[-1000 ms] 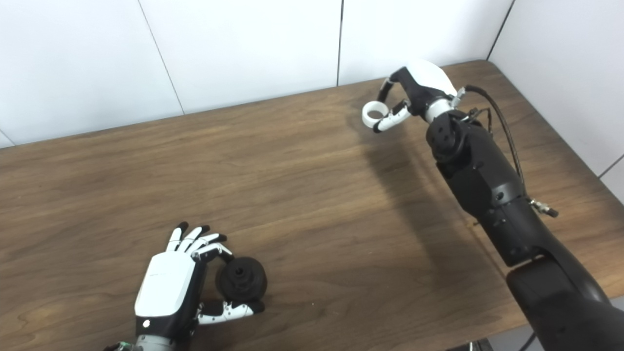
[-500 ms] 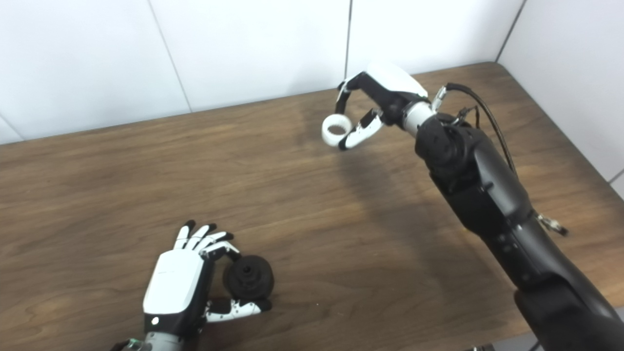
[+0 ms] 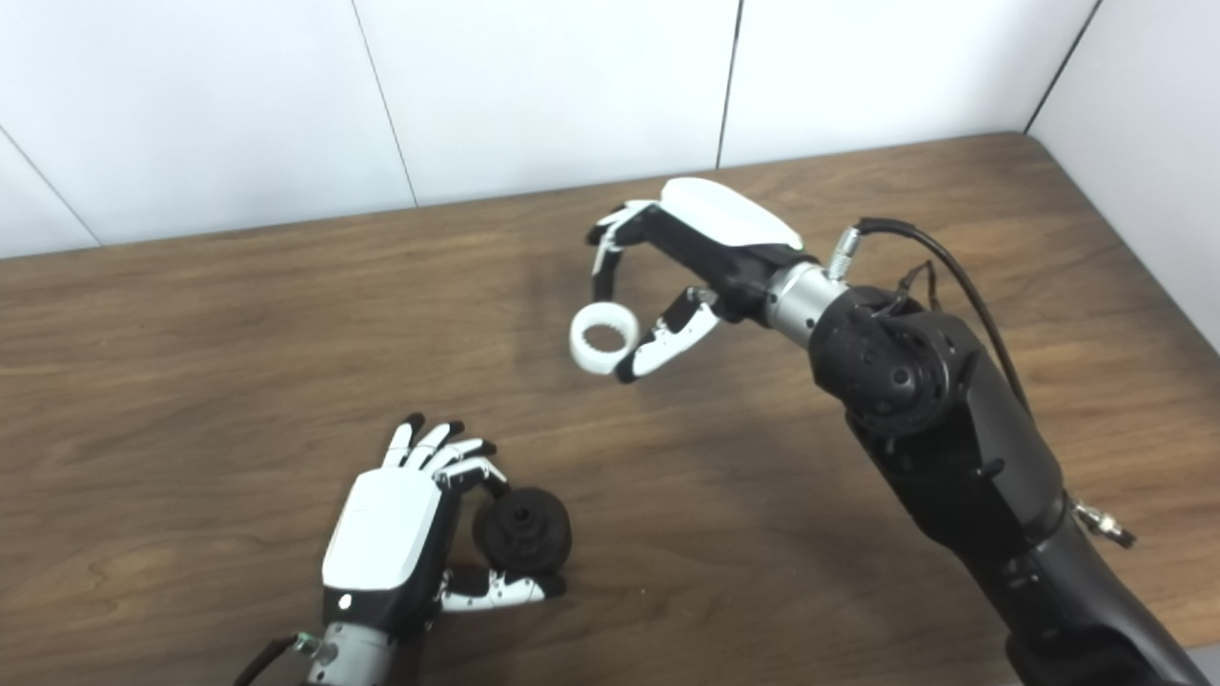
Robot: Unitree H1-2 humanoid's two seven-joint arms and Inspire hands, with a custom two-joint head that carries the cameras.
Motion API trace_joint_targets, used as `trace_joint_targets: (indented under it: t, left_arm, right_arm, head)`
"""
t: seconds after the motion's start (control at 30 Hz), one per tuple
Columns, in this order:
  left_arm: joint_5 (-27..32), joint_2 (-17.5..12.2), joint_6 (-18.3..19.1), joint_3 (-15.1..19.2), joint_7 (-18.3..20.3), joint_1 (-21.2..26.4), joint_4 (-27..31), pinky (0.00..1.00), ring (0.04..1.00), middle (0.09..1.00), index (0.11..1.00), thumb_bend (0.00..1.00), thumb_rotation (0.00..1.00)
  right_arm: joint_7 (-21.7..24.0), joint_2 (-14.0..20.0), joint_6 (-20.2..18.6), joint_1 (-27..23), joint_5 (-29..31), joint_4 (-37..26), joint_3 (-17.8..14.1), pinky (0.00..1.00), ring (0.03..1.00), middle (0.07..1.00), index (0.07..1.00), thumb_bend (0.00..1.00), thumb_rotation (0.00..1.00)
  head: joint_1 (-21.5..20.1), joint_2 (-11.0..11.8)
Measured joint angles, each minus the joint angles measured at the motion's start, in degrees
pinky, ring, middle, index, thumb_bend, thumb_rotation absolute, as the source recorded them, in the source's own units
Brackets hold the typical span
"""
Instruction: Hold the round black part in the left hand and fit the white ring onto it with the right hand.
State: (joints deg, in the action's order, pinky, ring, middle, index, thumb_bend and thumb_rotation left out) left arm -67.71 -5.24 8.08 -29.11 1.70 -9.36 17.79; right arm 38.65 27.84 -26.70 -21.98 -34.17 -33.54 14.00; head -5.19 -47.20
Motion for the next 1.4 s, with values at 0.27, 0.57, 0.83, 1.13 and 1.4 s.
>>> trace_joint_targets:
  t: [0.27,0.57,0.83,1.13,1.4]
  left_arm:
    - [-1.00,0.36,0.10,-0.24,1.11,0.18,0.30,1.00,0.903,0.789,0.486,0.52,0.06]
    - [-1.16,0.62,0.15,-0.26,1.93,0.34,0.49,1.00,0.897,0.788,0.486,0.52,0.06]
    - [-1.61,1.01,0.19,-0.23,2.91,0.48,0.68,1.00,0.893,0.782,0.485,0.52,0.06]
    - [-2.03,1.19,0.20,-0.24,3.54,0.58,0.86,1.00,0.890,0.781,0.485,0.52,0.06]
    - [-2.04,1.39,0.34,-0.23,3.96,0.61,0.98,1.00,0.893,0.781,0.485,0.52,0.06]
  right_arm:
    - [7.02,-2.69,-0.03,2.39,-0.62,-4.77,0.18,0.85,0.942,0.838,0.481,0.52,0.14]
    - [10.62,-3.09,-0.03,3.55,-1.28,-8.07,1.36,0.83,0.933,0.832,0.482,0.52,0.13]
    - [13.35,-4.22,-0.03,6.31,-2.67,-8.36,1.63,0.85,0.945,0.839,0.482,0.52,0.13]
    - [13.42,-4.31,0.15,6.68,-4.50,-8.38,3.98,0.85,0.953,0.847,0.482,0.52,0.14]
    - [12.97,-4.35,1.94,6.64,-5.42,-7.91,4.97,0.86,0.956,0.846,0.482,0.52,0.14]
  head:
    - [0.97,-1.93]
    - [1.06,-3.69]
    - [1.06,-4.13]
    - [1.06,-4.57]
    - [1.32,-4.75]
